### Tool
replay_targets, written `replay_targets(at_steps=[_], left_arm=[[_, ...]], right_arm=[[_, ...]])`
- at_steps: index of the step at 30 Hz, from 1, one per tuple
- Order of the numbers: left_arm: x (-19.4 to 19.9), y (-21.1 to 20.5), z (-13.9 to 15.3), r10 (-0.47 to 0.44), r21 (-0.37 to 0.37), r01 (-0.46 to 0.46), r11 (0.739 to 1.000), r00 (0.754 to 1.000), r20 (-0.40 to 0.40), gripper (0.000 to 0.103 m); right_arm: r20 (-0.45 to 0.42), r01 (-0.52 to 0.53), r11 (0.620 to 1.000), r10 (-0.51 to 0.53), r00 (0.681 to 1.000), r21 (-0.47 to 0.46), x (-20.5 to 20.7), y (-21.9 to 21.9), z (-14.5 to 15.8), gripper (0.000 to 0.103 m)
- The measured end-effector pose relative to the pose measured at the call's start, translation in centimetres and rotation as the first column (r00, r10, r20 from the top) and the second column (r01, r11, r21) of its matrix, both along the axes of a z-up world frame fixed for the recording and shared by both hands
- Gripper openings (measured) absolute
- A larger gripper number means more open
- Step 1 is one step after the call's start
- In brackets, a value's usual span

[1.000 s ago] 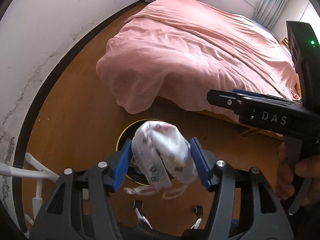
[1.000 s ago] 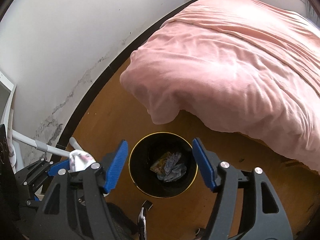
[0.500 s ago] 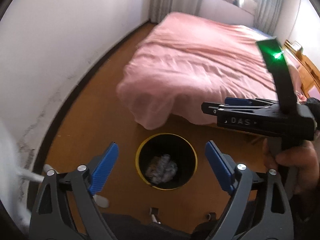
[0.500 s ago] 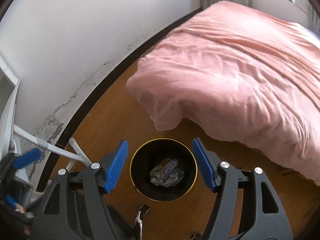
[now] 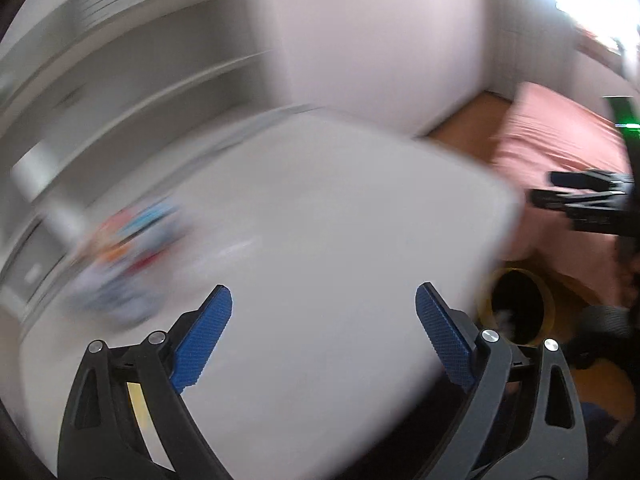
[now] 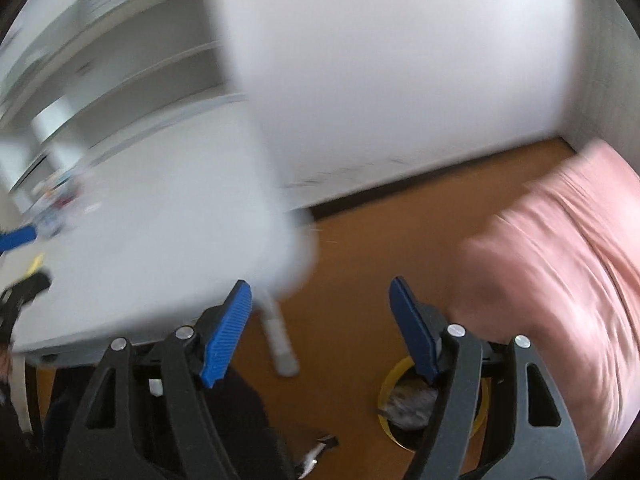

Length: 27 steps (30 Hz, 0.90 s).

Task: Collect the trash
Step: 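Grasp the yellow stick with the left tool while the right tool grasps the paper wrapper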

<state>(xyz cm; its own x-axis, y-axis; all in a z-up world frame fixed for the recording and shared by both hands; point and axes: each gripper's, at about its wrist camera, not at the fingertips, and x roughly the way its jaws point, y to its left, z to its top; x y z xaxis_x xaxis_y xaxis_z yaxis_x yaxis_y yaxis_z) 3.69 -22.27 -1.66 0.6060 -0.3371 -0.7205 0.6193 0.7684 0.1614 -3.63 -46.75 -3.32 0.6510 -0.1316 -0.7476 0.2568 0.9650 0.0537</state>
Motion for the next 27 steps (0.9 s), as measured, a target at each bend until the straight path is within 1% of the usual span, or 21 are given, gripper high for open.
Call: replay_targets(at_steps=[1, 2, 3, 4, 6, 9, 11, 13, 15, 16, 17, 18, 19, 20, 21, 22, 23, 24, 25, 26, 27], left_arm=[[1.0, 2.8, -0.2, 0.072, 0.006, -0.072, 0.997, 0.997, -0.005, 0.090], [1.9, 5.4, -0.4, 0.135, 0.001, -0.135, 0.991, 0.991, -0.017, 0.090], [2.4, 7.0, -0.6, 0.170, -0.008, -0.171, 0.985, 0.985, -0.027, 0.090], [3.0, 9.2, -0.9, 0.223, -0.015, -0.223, 0.975, 0.974, -0.039, 0.090], [3.6, 11.9, -1.4, 0.288, -0.025, -0.290, 0.957, 0.956, -0.057, 0.090], [4.2, 14.6, -2.0, 0.336, -0.048, -0.342, 0.939, 0.937, -0.095, 0.090], [4.2, 15.2, -2.1, 0.333, -0.058, -0.341, 0.938, 0.937, -0.107, 0.090], [4.6, 15.5, -2.5, 0.335, -0.049, -0.343, 0.938, 0.935, -0.116, 0.090], [4.9, 15.1, -2.8, 0.327, -0.048, -0.335, 0.941, 0.937, -0.123, 0.089], [5.1, 14.9, -3.0, 0.325, -0.044, -0.333, 0.942, 0.937, -0.129, 0.084], [5.3, 14.9, -3.6, 0.325, -0.039, -0.333, 0.942, 0.936, -0.132, 0.077], [5.5, 15.0, -3.9, 0.324, -0.033, -0.331, 0.943, 0.936, -0.134, 0.073], [5.7, 15.0, -4.3, 0.320, -0.025, -0.327, 0.945, 0.937, -0.142, 0.067], [5.8, 15.1, -4.3, 0.313, -0.037, -0.322, 0.946, 0.938, -0.147, 0.062], [5.8, 15.3, -4.4, 0.312, -0.040, -0.322, 0.946, 0.938, -0.151, 0.060], [5.8, 15.4, -4.3, 0.313, -0.040, -0.322, 0.946, 0.938, -0.149, 0.045], [5.7, 15.5, -4.3, 0.313, -0.040, -0.322, 0.946, 0.938, -0.149, 0.026], [5.7, 15.5, -4.2, 0.310, -0.038, -0.319, 0.947, 0.938, -0.152, 0.016], [5.6, 15.5, -4.0, 0.312, -0.037, -0.321, 0.946, 0.937, -0.155, 0.012], [5.6, 15.6, -4.0, 0.314, -0.043, -0.325, 0.945, 0.935, -0.165, 0.012], [5.6, 15.8, -4.0, 0.317, -0.056, -0.330, 0.942, 0.933, -0.173, 0.012]], right_arm=[[0.001, -0.053, 0.999, 0.053, 0.999, 0.006, 1.4, 1.7, 0.2, 0.074], [0.002, -0.111, 0.994, 0.111, 0.994, 0.010, 3.0, 3.8, 0.4, 0.075], [0.000, -0.153, 0.988, 0.153, 0.988, 0.010, 4.2, 5.3, 0.5, 0.075], [-0.004, -0.196, 0.981, 0.196, 0.981, 0.005, 5.5, 7.0, 0.7, 0.075], [-0.011, -0.281, 0.960, 0.281, 0.960, 0.002, 7.9, 10.4, 0.9, 0.075], [-0.027, -0.372, 0.928, 0.372, 0.928, 0.012, 10.9, 14.0, 0.7, 0.076], [-0.040, -0.411, 0.911, 0.412, 0.910, 0.015, 12.7, 15.8, 0.5, 0.076], [-0.045, -0.435, 0.900, 0.435, 0.899, 0.020, 14.2, 17.4, 0.6, 0.076], [-0.044, -0.457, 0.889, 0.457, 0.888, 0.014, 15.2, 18.5, 0.9, 0.076], [-0.044, -0.474, 0.881, 0.473, 0.880, 0.005, 15.7, 19.1, 1.1, 0.076], [-0.045, -0.492, 0.870, 0.491, 0.870, -0.012, 16.4, 20.0, 1.2, 0.076], [-0.043, -0.507, 0.862, 0.506, 0.862, -0.025, 16.6, 20.5, 1.6, 0.076], [-0.041, -0.525, 0.850, 0.524, 0.851, -0.038, 17.1, 21.1, 1.9, 0.076], [-0.049, -0.551, 0.832, 0.549, 0.834, -0.057, 18.0, 21.7, 2.1, 0.076], [-0.062, -0.574, 0.815, 0.570, 0.819, -0.082, 18.8, 22.5, 2.2, 0.076], [-0.069, -0.587, 0.803, 0.583, 0.810, -0.104, 19.5, 23.2, 2.2, 0.076], [-0.083, -0.613, 0.778, 0.608, 0.790, -0.137, 20.2, 23.9, 2.3, 0.077], [-0.101, -0.639, 0.751, 0.632, 0.769, -0.167, 20.8, 24.6, 2.3, 0.078], [-0.118, -0.660, 0.722, 0.651, 0.750, -0.208, 21.3, 25.2, 2.3, 0.078], [-0.146, -0.687, 0.675, 0.677, 0.721, -0.268, 21.8, 26.0, 2.2, 0.078], [-0.165, -0.704, 0.642, 0.692, 0.703, -0.304, 22.2, 26.6, 2.2, 0.078]])
